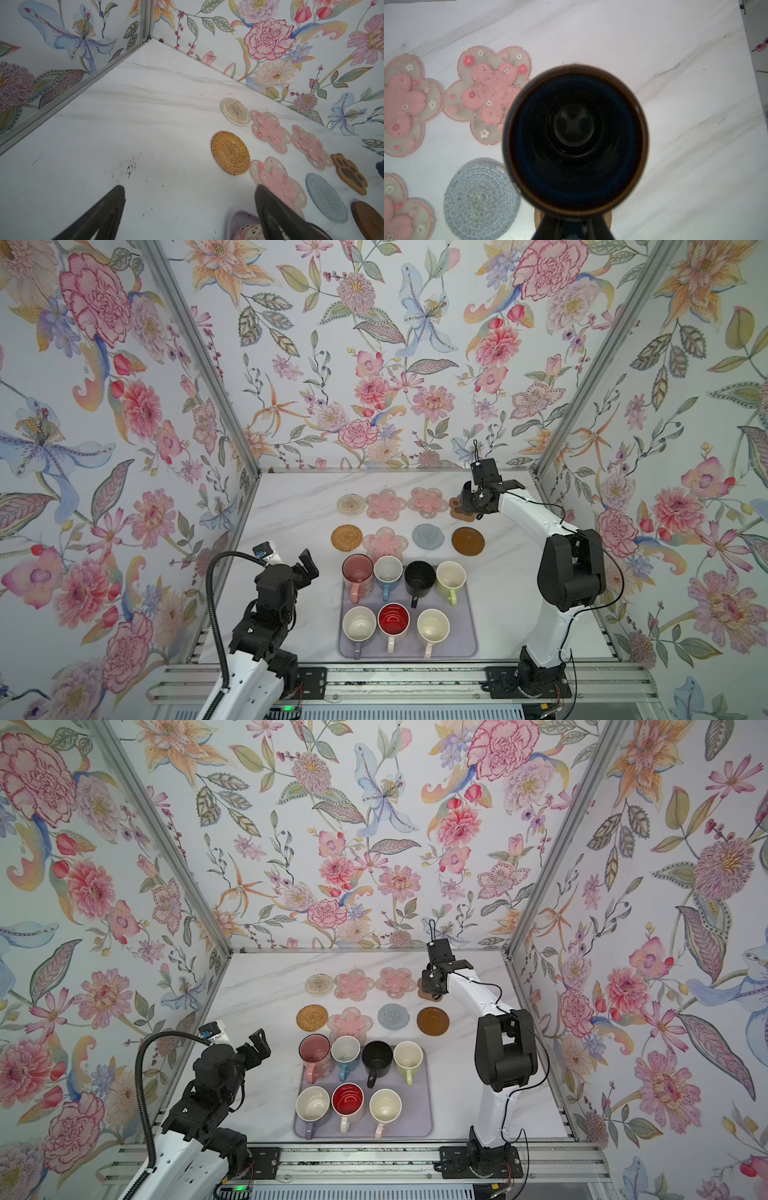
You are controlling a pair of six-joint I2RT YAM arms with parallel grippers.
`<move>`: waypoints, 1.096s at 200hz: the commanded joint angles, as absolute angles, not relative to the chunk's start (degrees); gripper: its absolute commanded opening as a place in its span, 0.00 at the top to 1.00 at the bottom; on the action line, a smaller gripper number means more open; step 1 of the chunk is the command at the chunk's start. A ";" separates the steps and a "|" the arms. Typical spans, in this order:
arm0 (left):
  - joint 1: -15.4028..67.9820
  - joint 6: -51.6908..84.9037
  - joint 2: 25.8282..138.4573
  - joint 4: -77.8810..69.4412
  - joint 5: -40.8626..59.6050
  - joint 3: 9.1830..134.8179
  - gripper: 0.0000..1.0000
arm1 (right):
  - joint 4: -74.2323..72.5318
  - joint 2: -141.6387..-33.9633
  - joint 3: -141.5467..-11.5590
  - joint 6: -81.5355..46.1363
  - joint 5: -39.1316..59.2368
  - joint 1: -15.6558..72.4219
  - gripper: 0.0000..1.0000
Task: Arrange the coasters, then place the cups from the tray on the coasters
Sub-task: 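Carry the navy mug with the right gripper over the brown paw-print coaster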
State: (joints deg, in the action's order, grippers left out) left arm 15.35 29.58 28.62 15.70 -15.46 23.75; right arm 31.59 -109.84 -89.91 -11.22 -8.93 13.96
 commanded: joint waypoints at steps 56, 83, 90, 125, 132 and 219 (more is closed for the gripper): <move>14.81 29.09 28.99 17.40 -16.13 24.83 0.01 | 30.39 -114.28 -93.86 -7.84 -8.31 13.06 1.00; 14.79 29.11 29.00 17.45 -16.08 24.86 0.01 | 30.41 -115.78 -94.63 -7.56 -8.20 13.05 1.00; 14.78 29.01 29.04 17.45 -16.19 24.79 0.01 | 30.41 -116.12 -94.77 -7.52 -8.12 13.03 1.00; 14.77 29.00 29.16 17.40 -16.21 24.92 0.01 | 30.50 -117.37 -95.68 -7.39 -8.12 13.07 1.00; 14.81 28.94 29.18 17.34 -16.18 24.85 0.01 | 30.50 -117.47 -95.96 -7.30 -8.24 12.95 1.00; 14.70 28.92 29.90 16.99 -16.08 24.81 0.01 | 30.49 -120.28 -97.29 -7.29 -7.50 12.63 1.00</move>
State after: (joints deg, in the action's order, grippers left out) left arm 15.27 29.58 30.00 16.73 -15.46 23.77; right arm 31.90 -119.98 -94.83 -8.05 -7.86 12.97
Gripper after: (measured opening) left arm 0.989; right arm 0.145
